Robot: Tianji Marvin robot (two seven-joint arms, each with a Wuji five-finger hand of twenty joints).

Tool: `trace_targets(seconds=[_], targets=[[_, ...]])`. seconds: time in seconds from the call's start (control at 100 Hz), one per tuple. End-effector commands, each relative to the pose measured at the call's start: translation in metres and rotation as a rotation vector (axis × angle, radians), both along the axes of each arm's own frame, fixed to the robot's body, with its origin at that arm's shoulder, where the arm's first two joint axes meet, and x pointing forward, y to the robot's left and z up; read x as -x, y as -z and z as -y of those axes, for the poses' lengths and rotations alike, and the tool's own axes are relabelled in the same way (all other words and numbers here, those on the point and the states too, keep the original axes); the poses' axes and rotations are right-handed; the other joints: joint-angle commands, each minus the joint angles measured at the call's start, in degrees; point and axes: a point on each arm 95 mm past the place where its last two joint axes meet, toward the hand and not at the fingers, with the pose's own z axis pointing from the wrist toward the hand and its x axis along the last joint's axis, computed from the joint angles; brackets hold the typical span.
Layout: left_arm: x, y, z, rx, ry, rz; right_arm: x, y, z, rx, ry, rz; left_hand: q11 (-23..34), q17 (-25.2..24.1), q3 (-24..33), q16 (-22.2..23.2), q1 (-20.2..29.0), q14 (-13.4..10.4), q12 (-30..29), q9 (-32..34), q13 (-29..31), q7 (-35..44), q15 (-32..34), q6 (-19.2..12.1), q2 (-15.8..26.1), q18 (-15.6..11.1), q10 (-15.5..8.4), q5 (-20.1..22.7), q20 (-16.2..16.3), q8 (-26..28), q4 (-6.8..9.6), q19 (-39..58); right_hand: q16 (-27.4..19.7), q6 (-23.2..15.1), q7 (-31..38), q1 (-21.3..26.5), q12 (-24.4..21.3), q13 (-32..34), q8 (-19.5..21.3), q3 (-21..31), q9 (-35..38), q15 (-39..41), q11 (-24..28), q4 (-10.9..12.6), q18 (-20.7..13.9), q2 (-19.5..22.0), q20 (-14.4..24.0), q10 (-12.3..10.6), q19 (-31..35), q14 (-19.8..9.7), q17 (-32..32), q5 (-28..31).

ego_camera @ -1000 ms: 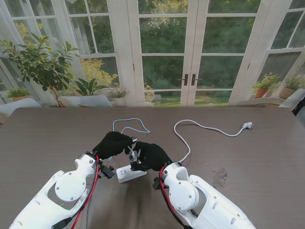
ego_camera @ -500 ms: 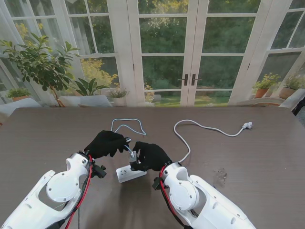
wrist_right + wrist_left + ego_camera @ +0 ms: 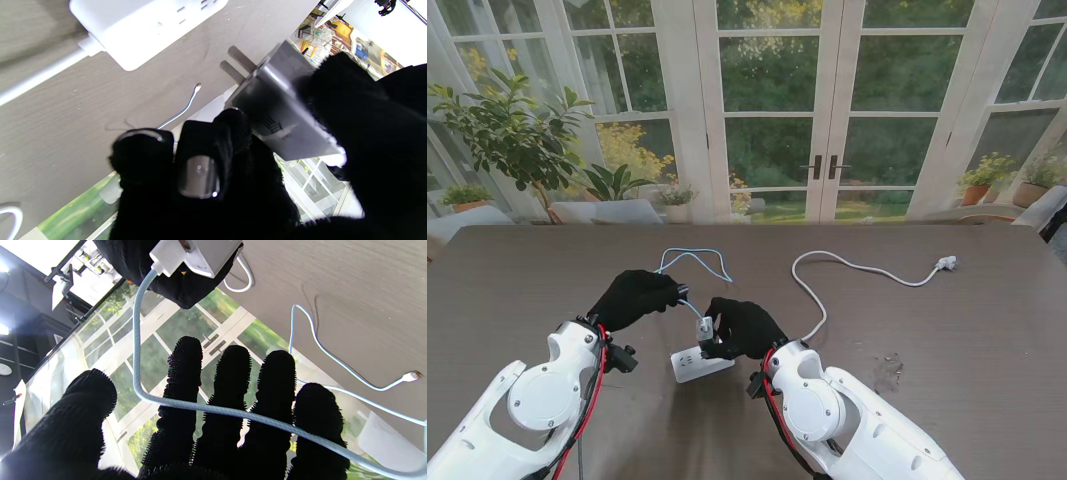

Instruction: Set up the charging station

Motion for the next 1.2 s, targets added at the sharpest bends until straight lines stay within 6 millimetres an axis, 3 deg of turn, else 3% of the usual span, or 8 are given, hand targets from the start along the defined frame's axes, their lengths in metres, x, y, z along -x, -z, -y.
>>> trace_targets(seconds=[0.0, 0.18, 0.54, 0.67, 0.79, 0.91, 0.98, 1.19], targets=[[0.002, -0.004, 0.0, -0.006, 0.006, -0.006, 0.002, 0.001, -0.003, 0.001, -0.016, -0.008, -1.5, -3.8, -1.9, -1.5, -0.7, 0.5, -2.0, -1.6, -2.2, -1.0, -3.0, -0.3, 3.2, -0.9, -0.2, -0.9, 1.6, -0.6, 1.98, -3.0, -31.8, -10.5, 19.9, 6.7, 1.1, 1.7, 4.3, 10.4, 2.1, 1.8, 1.0, 2.1, -2.7, 8.5, 1.0, -1.0, 1.8, -2.1, 1.4, 6.2], [0.005, -0.003, -0.005, -0.025, -0.021, -0.002, 0.002, 0.001, -0.002, 0.0, -0.015, -0.009, -5.1, -13.9, 2.3, -8.6, 1.4, 0.2, -8.7, -3.1, -6.4, -2.8, -13.1, 0.4, 4.7, -3.5, -0.5, -1.2, -4.6, -1.9, 1.42, -19.3, -31.8, -10.5, 20.0, 6.7, 1.1, 1.7, 4.3, 10.4, 2.1, 1.8, 1.1, 2.1, -2.6, 8.5, 1.0, -1.0, 1.8, -2.1, 1.4, 6.1], [0.014, -0.002, -0.018, -0.058, -0.104, 0.026, 0.001, 0.0, -0.001, 0.002, -0.012, -0.006, -7.8, -17.3, 10.1, -14.3, 2.9, -1.2, -15.0, -5.9, -10.1, -6.2, -18.9, 1.9, 0.9, -7.5, -0.4, -3.2, -11.0, -5.1, 0.16, -26.8, -31.8, -10.2, 20.1, 6.7, 1.1, 1.7, 4.3, 10.4, 2.0, 1.9, 1.2, 2.0, -2.6, 8.7, 1.1, -1.0, 1.8, -2.1, 1.4, 5.8], [0.018, 0.001, -0.02, -0.097, -0.096, 0.026, 0.0, -0.002, 0.0, -0.004, -0.004, -0.007, -7.4, -15.7, 14.0, -15.0, 8.3, -2.5, -15.5, -5.9, -9.1, -6.3, -18.3, 1.4, -4.5, -8.7, -1.3, -5.0, -12.3, -5.9, -4.86, -24.1, -31.8, -10.2, 20.2, 6.7, 1.1, 1.6, 4.3, 10.4, 2.0, 1.9, 1.3, 2.0, -2.5, 8.6, 1.1, -1.1, 1.8, -2.0, 1.4, 5.9], [0.016, 0.013, -0.022, -0.129, -0.078, 0.019, 0.001, -0.003, 0.0, -0.012, 0.0, -0.008, -7.1, -15.2, 17.4, -15.1, 10.5, -3.7, -15.6, -5.4, -8.2, -6.6, -17.6, 1.3, -9.3, -9.8, -2.2, -6.0, -13.2, -7.9, -6.62, -22.0, -31.8, -10.2, 20.2, 6.7, 1.1, 1.7, 4.3, 10.4, 2.0, 2.0, 1.3, 2.0, -2.4, 8.6, 1.1, -1.0, 1.8, -2.0, 1.4, 5.9], [0.009, 0.025, -0.022, -0.179, -0.032, 0.015, 0.002, -0.002, 0.001, -0.021, -0.002, -0.006, -6.8, -13.4, 24.2, -15.2, 9.3, -5.5, -15.5, -5.2, -6.7, -7.4, -16.7, 1.4, -15.8, -12.0, -3.3, -6.4, -13.6, -9.1, -6.96, -18.9, -31.8, -10.2, 20.2, 6.7, 1.0, 1.6, 4.3, 10.5, 2.1, 2.0, 1.3, 2.0, -2.4, 8.5, 1.2, -1.0, 1.9, -2.0, 1.4, 5.9], [0.005, 0.032, -0.022, -0.221, 0.005, 0.01, 0.002, -0.002, 0.0, -0.023, -0.005, -0.005, -6.8, -12.2, 28.6, -15.3, 6.2, -6.4, -15.6, -5.4, -5.8, -9.6, -16.6, 2.3, -17.8, -13.1, -3.8, -6.9, -13.8, -10.1, -4.33, -18.0, -31.7, -10.2, 20.2, 6.6, 1.0, 1.6, 4.3, 10.5, 2.0, 2.0, 1.3, 2.0, -2.4, 8.5, 1.2, -1.0, 1.9, -2.0, 1.4, 5.9], [0.001, 0.049, -0.019, -0.293, 0.083, -0.028, 0.003, -0.001, 0.001, -0.029, -0.006, -0.004, -7.4, -13.4, 27.5, -15.2, 2.2, -7.0, -15.6, -8.7, -7.6, -14.1, -17.1, 7.1, -22.2, -14.1, -3.1, -11.9, -14.2, -12.8, -5.21, -18.6, -31.7, -10.2, 20.3, 6.6, 1.0, 1.7, 4.3, 10.6, 2.1, 2.1, 1.4, 2.0, -2.5, 8.5, 1.2, -1.1, 1.9, -2.0, 1.4, 5.9]])
